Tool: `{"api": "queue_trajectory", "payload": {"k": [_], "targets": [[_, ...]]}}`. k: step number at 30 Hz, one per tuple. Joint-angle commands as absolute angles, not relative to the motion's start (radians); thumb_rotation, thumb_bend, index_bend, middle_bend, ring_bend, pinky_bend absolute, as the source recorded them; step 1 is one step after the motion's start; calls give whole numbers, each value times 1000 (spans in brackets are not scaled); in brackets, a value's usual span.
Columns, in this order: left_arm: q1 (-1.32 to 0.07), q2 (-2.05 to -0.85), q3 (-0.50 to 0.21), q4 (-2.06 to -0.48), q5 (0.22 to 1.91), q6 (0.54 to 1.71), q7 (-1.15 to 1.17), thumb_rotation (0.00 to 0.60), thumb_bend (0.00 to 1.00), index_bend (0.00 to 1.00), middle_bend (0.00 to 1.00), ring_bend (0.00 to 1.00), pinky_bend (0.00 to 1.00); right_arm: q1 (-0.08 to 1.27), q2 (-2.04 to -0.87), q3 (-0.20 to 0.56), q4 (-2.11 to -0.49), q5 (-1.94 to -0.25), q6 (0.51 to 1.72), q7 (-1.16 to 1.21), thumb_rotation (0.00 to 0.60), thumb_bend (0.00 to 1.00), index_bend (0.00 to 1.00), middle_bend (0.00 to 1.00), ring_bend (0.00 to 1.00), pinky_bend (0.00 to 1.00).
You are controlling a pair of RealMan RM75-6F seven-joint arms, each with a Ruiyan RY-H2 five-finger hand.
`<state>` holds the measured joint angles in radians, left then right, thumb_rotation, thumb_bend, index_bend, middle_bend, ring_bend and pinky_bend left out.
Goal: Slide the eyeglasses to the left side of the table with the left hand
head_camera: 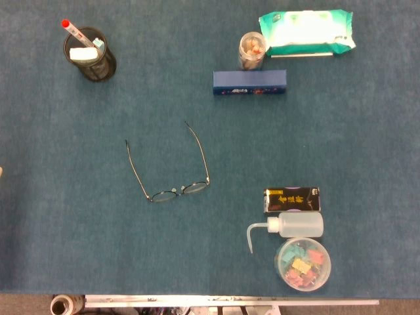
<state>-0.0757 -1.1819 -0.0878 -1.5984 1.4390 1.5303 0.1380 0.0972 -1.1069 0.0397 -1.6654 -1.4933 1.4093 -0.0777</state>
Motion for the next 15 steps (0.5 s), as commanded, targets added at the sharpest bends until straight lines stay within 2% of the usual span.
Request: {"api": "queue_trajectory", "payload": {"k": [1,15], "targets": [[-72,-1180,-84,-1601,1449,1539,135,600,139,331,384,279,464,100,-1106,35,-1670,-1502,1406,-76,600,0,340,365,267,447],[-80,-1199,-81,-1591,1470,1540,132,600,139,330,380,278,464,101,-1103,41,-1664,-1495,1410,-55,600,0,340,365,267,447]]}}
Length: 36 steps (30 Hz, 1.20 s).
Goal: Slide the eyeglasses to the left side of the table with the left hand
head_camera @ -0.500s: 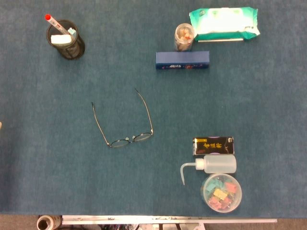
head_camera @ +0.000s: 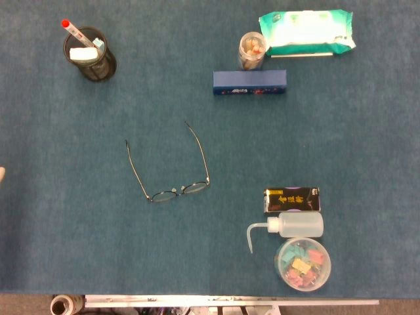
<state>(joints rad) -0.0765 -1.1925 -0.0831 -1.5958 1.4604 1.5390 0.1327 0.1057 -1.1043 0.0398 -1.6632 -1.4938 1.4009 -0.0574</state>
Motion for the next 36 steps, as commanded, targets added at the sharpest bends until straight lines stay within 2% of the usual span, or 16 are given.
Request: {"api": "queue_trajectory", "payload": {"k": [1,8,11,19,30,36], "targets": [[-81,-1207,-80,-1588,1481,1547,131,600,139,329,378,274,464,98,-1101,40,-1667,-1499,1419,-53,600,0,340,365,267,447],[-97,-1256,-62,-1560,1556,1563,130,600,139,297,312,216,458,73,-1091,53,-1675,-1515,1488,-24,600,0,340,365,267,447],[-116,-1259,-51,-1562,1584,1541,139,600,138,284,276,185,414,68,-1088,61,-1674,-1508,1501,-11,600,0,340,365,267,447],[-171,-1256,-27,-1574,1628,1459,152,600,138,270,211,127,322,71,-1082,68,-1674,-1499,1494,1,600,0,340,365,267,446],[-209,-1289,-20,-1582,1642,1412,181,600,138,256,186,113,291,79,-1083,70,-1672,-1503,1484,5,600,0,340,365,267,447],[-232,-1332,-25,-1552,1634,1384,217,600,138,165,117,98,110,75,-1080,78,-1672,-1498,1496,16,600,0,340,365,267,447]]}}
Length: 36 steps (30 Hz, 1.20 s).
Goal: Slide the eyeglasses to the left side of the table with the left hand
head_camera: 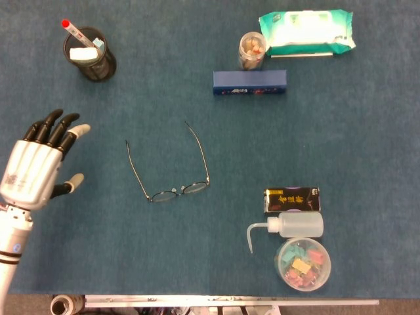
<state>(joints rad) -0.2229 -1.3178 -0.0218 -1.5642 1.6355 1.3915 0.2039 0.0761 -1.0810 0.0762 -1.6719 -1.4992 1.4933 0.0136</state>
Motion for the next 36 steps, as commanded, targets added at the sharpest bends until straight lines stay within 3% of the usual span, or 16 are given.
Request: {"api": "queue_trajectory", "payload": {"k": [1,8,23,36], "targets": [[-236,-1342,-26,-1546,1635,1381,226,600,138,150,94,93,91,73,-1078,79,-1672,-1496,1499,18,600,0,340,365,267,447],[-275,-1371,-18,-1510,1659,1341,266,600,138,130,1,17,78,62,-1067,88,-1671,-1490,1521,44,600,0,340,365,267,447],[-335,-1439,17,-1451,1715,1295,267,600,122,95,0,0,79,33,-1041,119,-1666,-1452,1568,102,600,0,340,365,267,447],[-361,-1476,19,-1519,1687,1245,373,600,122,95,0,0,79,17,-1028,129,-1666,-1447,1587,129,600,0,340,365,267,447]]}}
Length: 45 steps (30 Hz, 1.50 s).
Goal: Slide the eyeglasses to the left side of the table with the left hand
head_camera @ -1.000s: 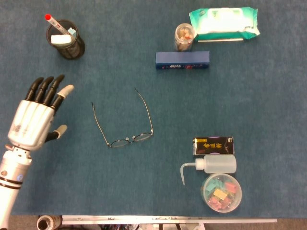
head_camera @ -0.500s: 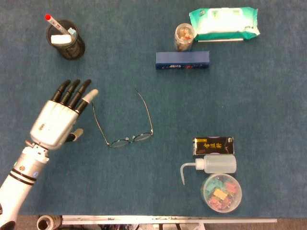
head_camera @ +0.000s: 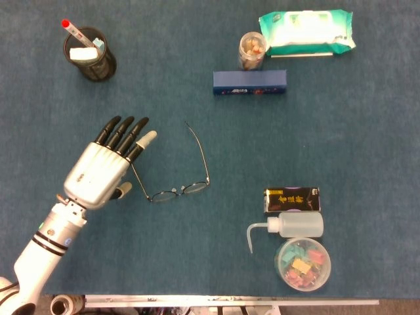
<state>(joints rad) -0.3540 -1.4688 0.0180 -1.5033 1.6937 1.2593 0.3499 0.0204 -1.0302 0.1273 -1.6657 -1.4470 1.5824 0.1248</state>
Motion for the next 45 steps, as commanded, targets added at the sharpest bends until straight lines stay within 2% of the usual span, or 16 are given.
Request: {"api": "queue_trajectory", "payload": {"k": [1,11,29,45], "targets": [[-365,-1479,20,-1523,1686,1239,383,600,122,96,0,0,79,14,-1026,131,-1666,-1447,1593,135,600,0,340,365,267,447],[-400,-1520,13,-1478,1667,1200,344,600,121,99,0,0,79,-16,-1015,163,-1657,-1408,1641,180,600,0,340,365,267,447],[-437,-1565,24,-1430,1645,1157,361,600,122,99,0,0,79,-13,-1013,161,-1653,-1419,1619,190,600,0,341,365,267,447],[-439,-1579,55,-1452,1647,1151,386,600,121,99,0,0,79,-13,-1013,163,-1651,-1421,1612,196,600,0,342,365,267,447]]}}
